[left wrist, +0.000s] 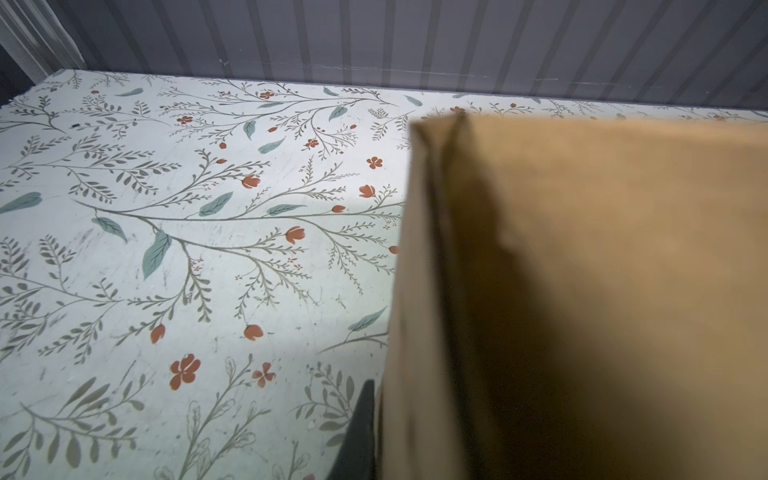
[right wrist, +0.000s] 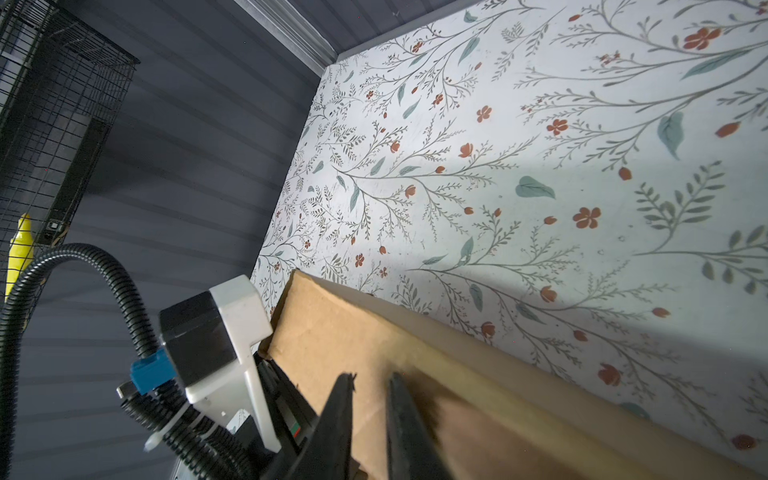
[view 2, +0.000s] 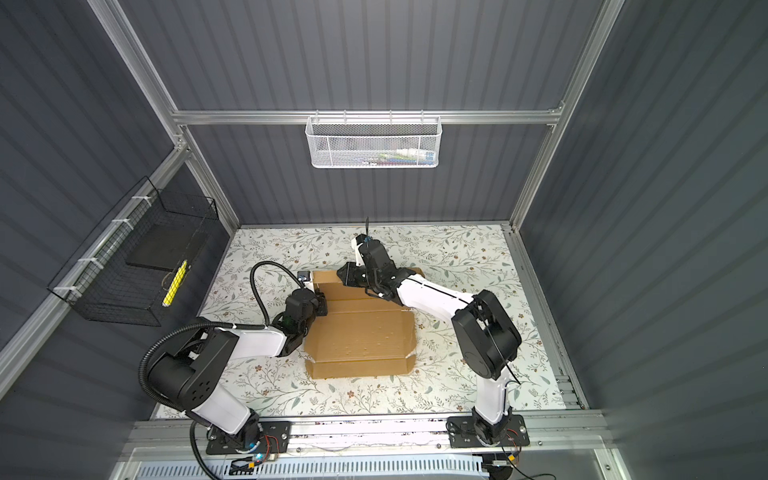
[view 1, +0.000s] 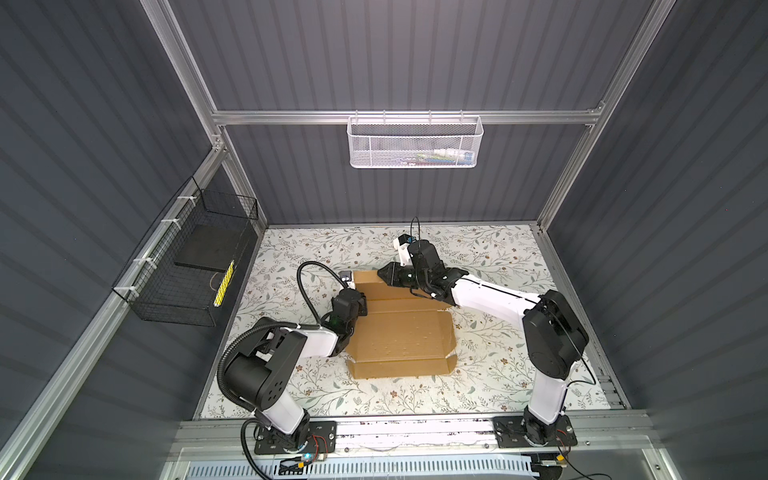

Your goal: Fold the paper box

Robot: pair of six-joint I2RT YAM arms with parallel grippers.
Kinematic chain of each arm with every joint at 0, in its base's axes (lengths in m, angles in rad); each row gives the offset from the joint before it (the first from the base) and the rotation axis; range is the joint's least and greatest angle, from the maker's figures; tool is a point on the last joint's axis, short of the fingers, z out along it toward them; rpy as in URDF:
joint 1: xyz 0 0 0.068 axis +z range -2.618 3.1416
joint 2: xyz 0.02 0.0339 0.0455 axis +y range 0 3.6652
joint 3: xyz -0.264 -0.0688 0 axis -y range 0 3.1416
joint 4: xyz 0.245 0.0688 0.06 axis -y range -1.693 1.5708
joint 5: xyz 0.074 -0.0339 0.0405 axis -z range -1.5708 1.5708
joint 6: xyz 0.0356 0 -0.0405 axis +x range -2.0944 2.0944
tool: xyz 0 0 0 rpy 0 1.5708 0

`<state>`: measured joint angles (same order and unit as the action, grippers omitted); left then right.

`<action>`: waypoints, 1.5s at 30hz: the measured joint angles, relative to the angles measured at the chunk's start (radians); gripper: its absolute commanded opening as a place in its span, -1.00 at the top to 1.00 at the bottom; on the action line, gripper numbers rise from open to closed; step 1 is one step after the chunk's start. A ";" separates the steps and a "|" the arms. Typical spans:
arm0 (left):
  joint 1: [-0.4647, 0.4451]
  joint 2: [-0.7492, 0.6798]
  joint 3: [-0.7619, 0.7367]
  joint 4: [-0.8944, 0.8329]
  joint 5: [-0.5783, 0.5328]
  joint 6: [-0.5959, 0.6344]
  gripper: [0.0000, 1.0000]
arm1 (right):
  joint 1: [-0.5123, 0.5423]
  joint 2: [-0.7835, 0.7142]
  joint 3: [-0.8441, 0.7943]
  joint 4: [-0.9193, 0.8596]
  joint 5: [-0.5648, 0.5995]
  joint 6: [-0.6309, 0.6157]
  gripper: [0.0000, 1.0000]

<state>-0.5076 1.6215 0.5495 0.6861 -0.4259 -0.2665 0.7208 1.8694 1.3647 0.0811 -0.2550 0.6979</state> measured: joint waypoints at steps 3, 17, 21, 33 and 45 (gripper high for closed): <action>0.000 0.000 0.000 0.000 0.000 0.002 0.93 | 0.000 0.000 0.001 0.000 0.000 0.000 0.58; 0.000 -0.010 -0.008 -0.006 -0.001 0.004 1.00 | 0.000 -0.032 0.023 -0.077 0.008 -0.049 0.10; 0.000 -0.031 -0.023 -0.011 -0.005 0.004 1.00 | 0.000 -0.098 0.023 -0.160 0.043 -0.093 -0.13; 0.000 -0.090 -0.042 -0.034 -0.012 0.003 1.00 | -0.026 -0.441 -0.103 -0.362 0.222 -0.246 -0.63; 0.000 -0.103 -0.050 -0.065 -0.011 -0.001 1.00 | -0.094 -0.467 -0.214 -0.417 0.247 -0.252 -0.69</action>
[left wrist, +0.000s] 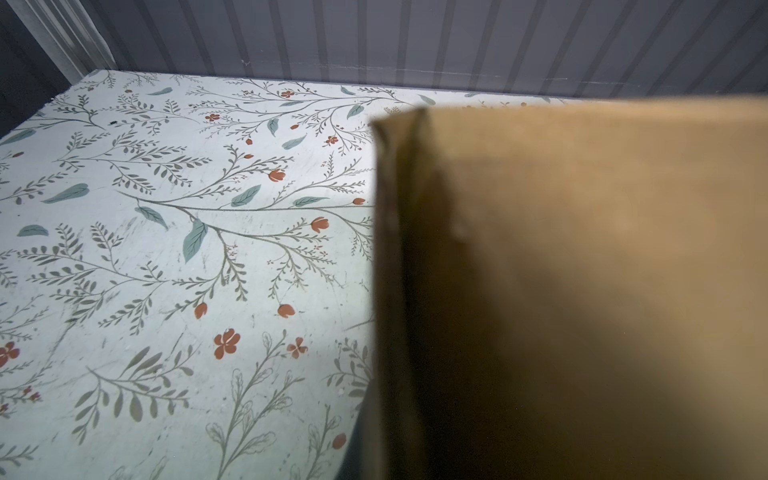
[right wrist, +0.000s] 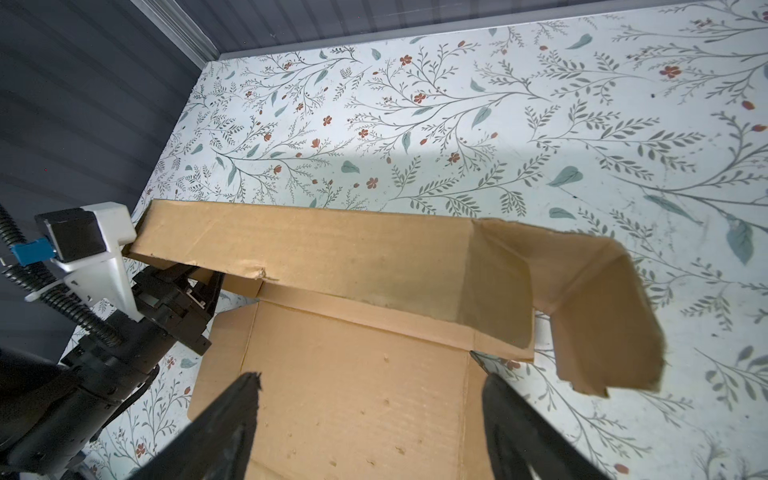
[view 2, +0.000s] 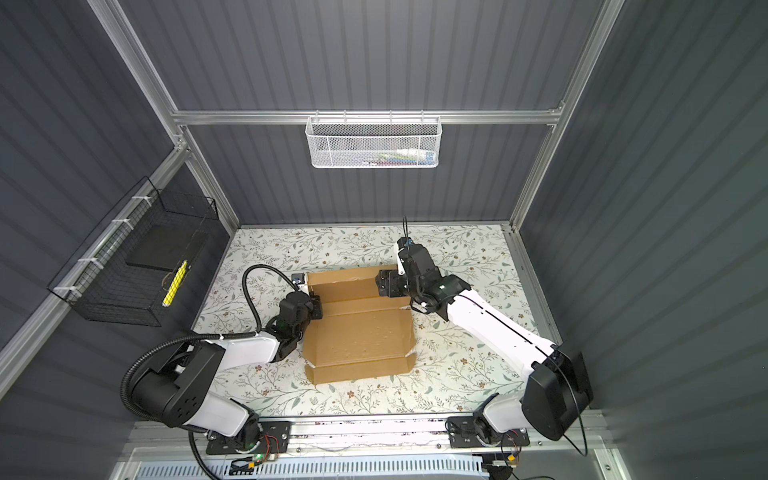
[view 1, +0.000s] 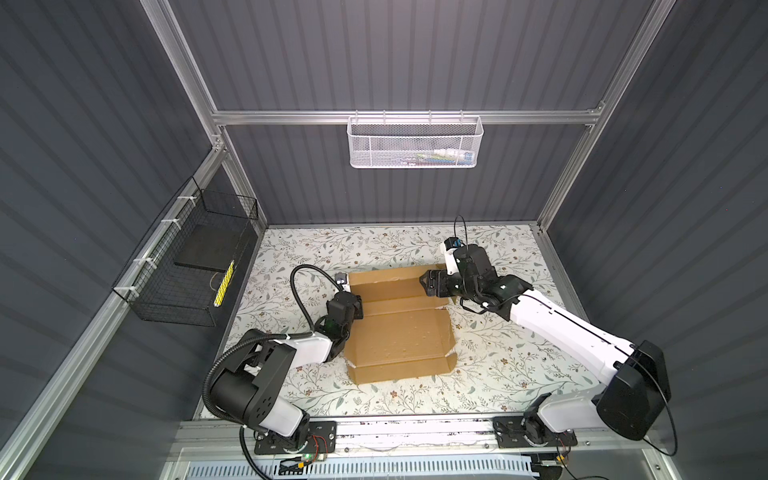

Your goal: Fold the paper box

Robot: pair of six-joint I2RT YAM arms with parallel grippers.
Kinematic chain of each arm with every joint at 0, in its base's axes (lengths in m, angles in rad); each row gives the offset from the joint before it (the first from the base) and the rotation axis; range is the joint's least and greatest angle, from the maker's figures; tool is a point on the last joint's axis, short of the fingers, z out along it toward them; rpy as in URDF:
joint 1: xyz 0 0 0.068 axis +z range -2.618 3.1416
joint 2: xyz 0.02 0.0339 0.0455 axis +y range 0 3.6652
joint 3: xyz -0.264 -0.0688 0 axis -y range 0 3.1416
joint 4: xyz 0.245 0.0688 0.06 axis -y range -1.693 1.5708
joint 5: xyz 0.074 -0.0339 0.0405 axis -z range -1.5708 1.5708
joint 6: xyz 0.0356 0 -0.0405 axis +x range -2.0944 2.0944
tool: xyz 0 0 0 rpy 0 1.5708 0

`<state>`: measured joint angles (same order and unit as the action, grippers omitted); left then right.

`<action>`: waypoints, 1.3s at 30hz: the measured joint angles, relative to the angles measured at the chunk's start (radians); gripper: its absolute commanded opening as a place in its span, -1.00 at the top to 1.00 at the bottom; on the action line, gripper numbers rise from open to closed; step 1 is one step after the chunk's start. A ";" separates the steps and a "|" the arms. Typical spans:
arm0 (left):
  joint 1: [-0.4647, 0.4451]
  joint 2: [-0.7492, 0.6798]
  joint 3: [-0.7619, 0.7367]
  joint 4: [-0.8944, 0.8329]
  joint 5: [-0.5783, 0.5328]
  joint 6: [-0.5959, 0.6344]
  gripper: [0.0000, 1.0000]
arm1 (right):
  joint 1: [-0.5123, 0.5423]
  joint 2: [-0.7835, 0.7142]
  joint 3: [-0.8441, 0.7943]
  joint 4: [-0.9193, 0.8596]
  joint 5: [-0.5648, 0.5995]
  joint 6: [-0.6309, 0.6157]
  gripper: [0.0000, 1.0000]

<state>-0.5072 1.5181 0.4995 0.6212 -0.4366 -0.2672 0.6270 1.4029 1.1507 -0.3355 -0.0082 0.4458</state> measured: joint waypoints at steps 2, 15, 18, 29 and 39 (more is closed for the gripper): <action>0.000 -0.002 -0.001 0.000 0.000 0.000 1.00 | -0.006 0.000 -0.002 0.006 0.000 0.002 -0.69; 0.000 -0.022 -0.002 -0.013 0.008 0.000 1.00 | -0.052 0.048 -0.013 0.063 -0.055 0.026 -0.64; 0.000 -0.022 -0.002 -0.016 0.011 0.000 1.00 | -0.052 0.063 -0.013 0.078 -0.080 0.033 -0.62; 0.000 -0.022 -0.002 -0.023 0.018 0.000 1.00 | -0.052 0.099 -0.013 0.105 -0.146 0.052 -0.58; 0.000 -0.024 -0.002 -0.034 0.027 -0.015 1.00 | -0.052 0.099 -0.013 0.113 -0.148 0.051 -0.59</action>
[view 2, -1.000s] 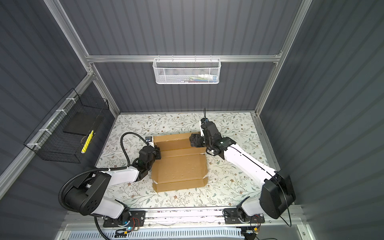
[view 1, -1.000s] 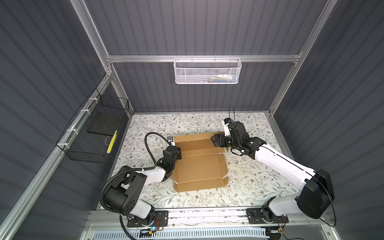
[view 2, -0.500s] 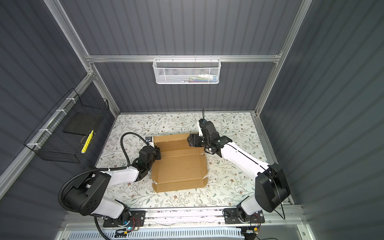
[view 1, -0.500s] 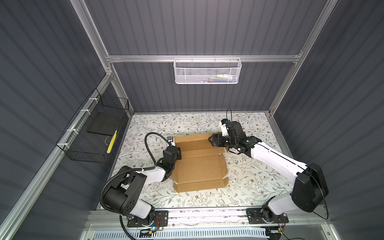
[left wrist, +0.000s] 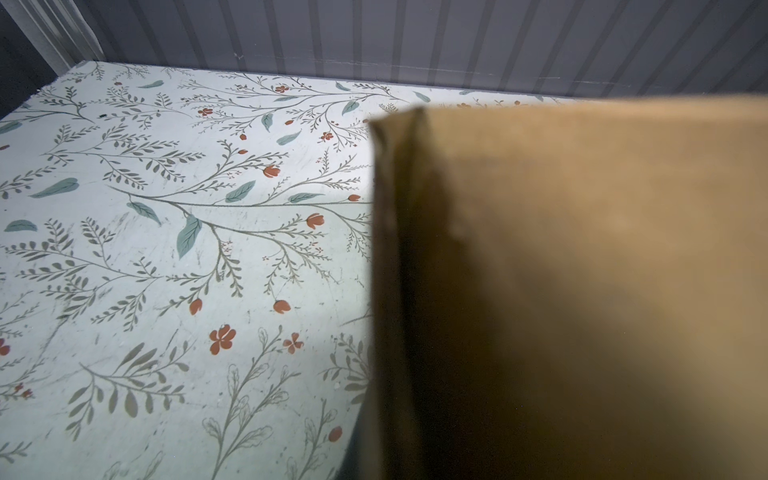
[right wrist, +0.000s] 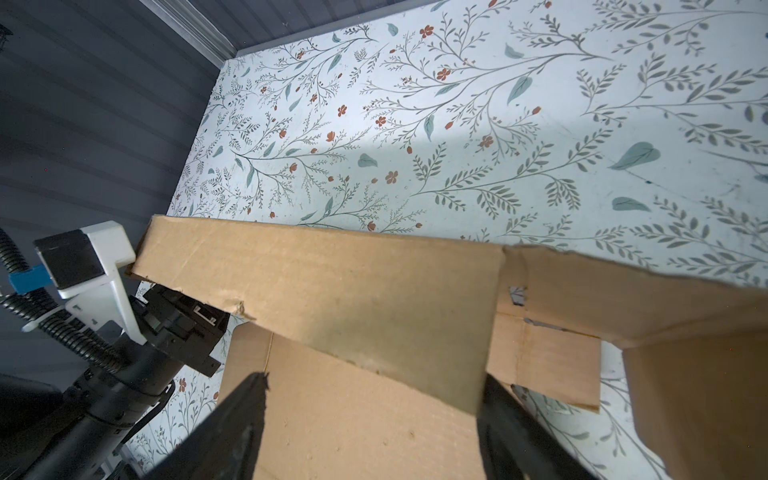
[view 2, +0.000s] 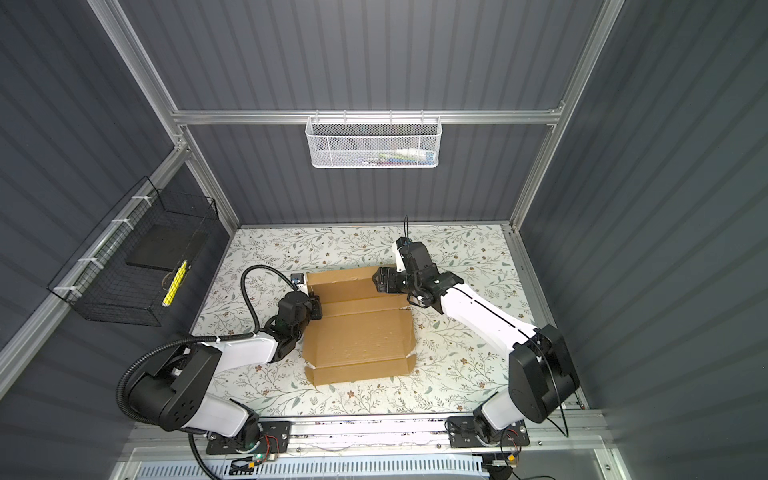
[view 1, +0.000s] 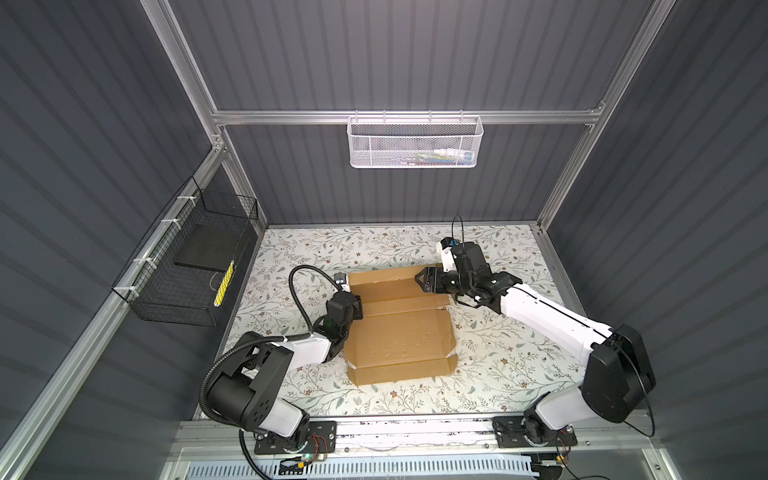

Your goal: Fold the paper box

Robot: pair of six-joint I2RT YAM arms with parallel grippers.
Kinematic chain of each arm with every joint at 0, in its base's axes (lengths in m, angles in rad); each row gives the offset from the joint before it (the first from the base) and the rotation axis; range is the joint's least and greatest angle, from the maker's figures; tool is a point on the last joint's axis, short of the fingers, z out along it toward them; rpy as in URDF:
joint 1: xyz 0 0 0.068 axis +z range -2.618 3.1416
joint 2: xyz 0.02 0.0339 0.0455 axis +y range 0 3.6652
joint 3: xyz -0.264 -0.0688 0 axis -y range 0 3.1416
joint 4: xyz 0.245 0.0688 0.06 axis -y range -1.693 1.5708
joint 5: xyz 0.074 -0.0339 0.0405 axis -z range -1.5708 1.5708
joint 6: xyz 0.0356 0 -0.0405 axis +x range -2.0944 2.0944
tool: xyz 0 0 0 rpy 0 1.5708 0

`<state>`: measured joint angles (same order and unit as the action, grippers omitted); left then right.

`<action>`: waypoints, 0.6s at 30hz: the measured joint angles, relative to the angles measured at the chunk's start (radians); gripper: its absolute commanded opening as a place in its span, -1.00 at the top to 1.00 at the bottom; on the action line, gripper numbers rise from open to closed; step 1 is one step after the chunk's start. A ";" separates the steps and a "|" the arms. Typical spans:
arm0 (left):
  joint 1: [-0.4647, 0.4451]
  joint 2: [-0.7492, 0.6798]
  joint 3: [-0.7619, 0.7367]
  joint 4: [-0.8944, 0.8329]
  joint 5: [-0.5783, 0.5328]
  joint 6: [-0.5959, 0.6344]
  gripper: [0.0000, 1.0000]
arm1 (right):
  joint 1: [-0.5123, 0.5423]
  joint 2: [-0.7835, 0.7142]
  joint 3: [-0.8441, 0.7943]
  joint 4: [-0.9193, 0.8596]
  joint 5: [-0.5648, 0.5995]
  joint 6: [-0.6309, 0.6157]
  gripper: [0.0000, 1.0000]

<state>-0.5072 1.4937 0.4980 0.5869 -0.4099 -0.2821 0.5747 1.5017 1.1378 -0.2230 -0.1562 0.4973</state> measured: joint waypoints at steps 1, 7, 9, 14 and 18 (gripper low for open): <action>0.000 -0.004 0.000 -0.011 0.000 -0.003 1.00 | 0.000 0.000 0.000 0.000 0.004 0.000 -0.60; 0.000 -0.018 0.040 -0.101 -0.010 -0.020 1.00 | 0.000 -0.032 -0.045 0.007 0.031 -0.008 -0.63; 0.000 -0.020 0.054 -0.126 -0.013 -0.027 1.00 | 0.000 -0.054 -0.073 0.006 0.037 -0.011 -0.65; 0.000 -0.020 0.093 -0.206 -0.014 -0.056 1.00 | 0.000 -0.097 -0.133 0.013 0.048 -0.019 -0.67; 0.000 -0.020 0.120 -0.262 -0.013 -0.071 1.00 | 0.000 -0.106 -0.173 0.025 0.048 -0.023 -0.68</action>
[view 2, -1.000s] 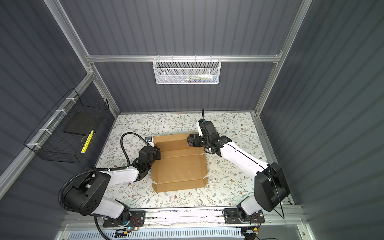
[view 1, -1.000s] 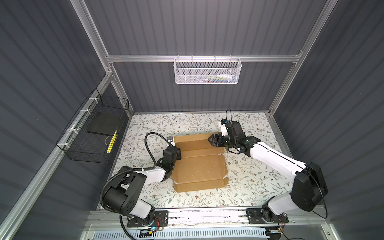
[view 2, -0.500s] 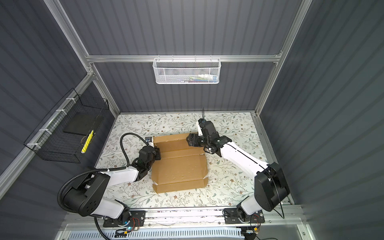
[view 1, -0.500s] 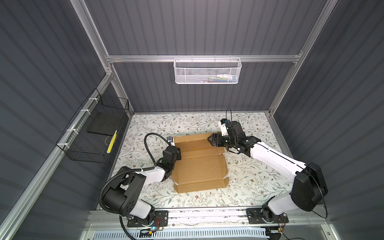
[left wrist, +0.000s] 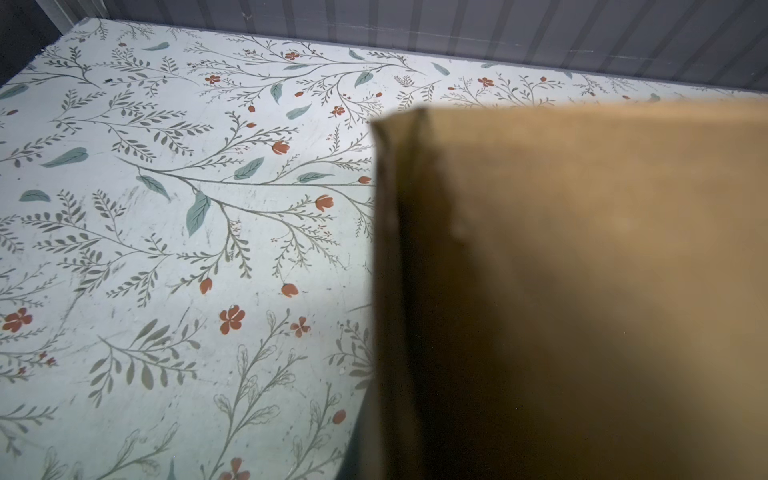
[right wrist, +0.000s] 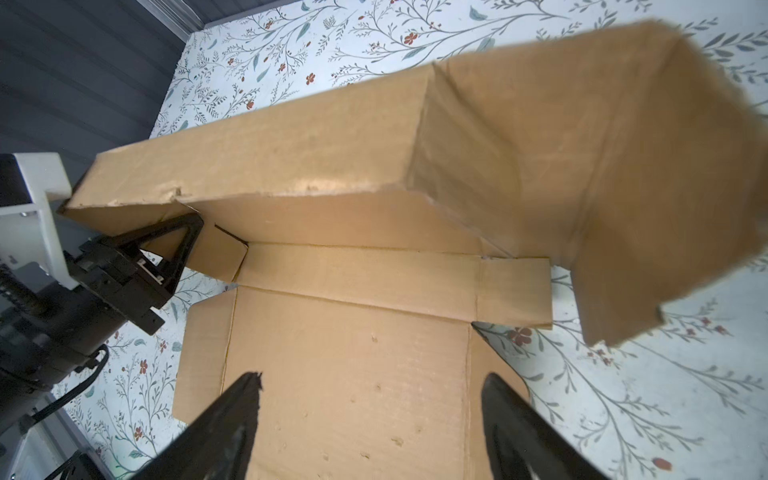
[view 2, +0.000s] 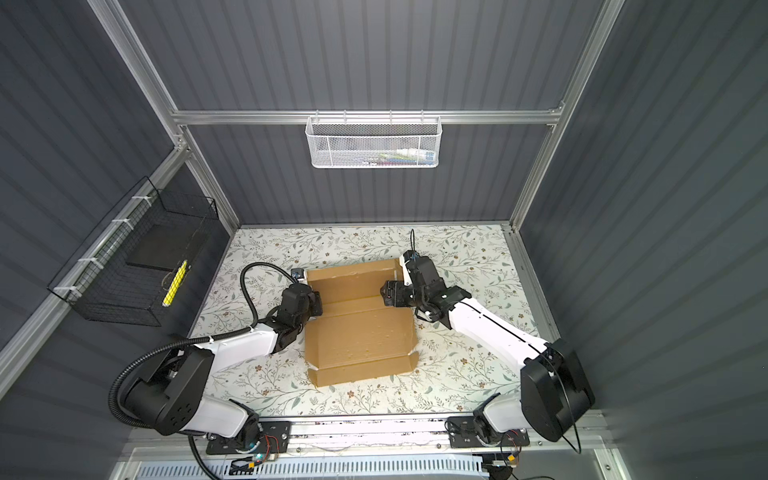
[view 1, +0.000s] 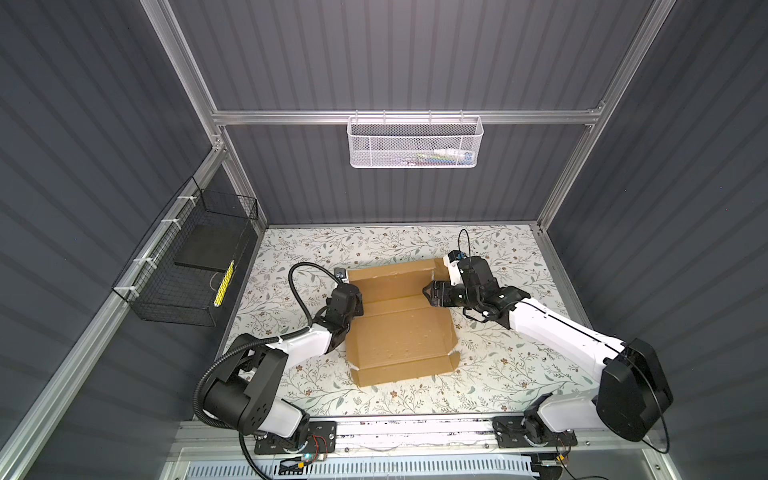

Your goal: Fold the paper box

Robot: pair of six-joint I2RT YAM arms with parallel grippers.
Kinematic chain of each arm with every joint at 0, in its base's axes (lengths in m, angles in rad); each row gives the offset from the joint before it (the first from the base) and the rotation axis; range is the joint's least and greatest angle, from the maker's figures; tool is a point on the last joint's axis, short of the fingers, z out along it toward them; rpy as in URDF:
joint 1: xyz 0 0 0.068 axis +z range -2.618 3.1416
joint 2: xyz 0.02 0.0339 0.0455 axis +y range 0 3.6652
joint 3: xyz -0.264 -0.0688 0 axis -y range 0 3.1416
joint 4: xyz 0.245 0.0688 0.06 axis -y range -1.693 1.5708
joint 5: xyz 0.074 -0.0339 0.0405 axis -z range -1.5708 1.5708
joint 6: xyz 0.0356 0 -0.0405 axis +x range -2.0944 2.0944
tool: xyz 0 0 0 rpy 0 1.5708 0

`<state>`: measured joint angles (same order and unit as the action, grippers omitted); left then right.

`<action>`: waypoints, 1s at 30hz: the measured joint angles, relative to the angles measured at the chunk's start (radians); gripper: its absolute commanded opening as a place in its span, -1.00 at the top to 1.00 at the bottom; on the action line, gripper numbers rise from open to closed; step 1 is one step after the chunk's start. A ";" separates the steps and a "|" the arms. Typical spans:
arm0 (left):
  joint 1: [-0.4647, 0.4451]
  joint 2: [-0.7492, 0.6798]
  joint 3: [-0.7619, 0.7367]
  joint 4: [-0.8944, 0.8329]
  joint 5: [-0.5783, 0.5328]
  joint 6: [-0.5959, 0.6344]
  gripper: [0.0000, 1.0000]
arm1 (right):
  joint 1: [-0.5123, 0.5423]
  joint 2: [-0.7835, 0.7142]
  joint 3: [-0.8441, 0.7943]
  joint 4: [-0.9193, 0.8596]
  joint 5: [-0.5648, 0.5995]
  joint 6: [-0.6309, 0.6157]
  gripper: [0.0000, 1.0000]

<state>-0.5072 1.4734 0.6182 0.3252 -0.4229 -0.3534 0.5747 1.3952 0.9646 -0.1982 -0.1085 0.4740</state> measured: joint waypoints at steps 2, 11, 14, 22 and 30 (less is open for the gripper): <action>0.000 0.000 0.012 -0.026 0.000 -0.005 1.00 | 0.000 0.000 -0.014 0.010 0.000 -0.004 -0.69; 0.000 0.000 0.062 -0.116 0.013 -0.018 1.00 | -0.004 0.063 -0.023 0.081 0.001 -0.011 -0.69; 0.000 0.000 0.066 -0.131 0.016 -0.018 1.00 | -0.018 0.089 -0.032 0.114 0.000 -0.010 -0.69; 0.000 -0.001 0.068 -0.150 0.024 -0.018 1.00 | -0.051 0.135 -0.064 0.176 0.004 -0.006 -0.70; 0.000 -0.002 0.068 -0.154 0.031 -0.018 1.00 | -0.063 0.161 -0.092 0.224 0.005 -0.003 -0.70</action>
<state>-0.5072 1.4715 0.6861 0.1715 -0.3916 -0.3717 0.5117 1.5558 0.8722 0.0261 -0.1040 0.4709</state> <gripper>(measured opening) 0.068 0.851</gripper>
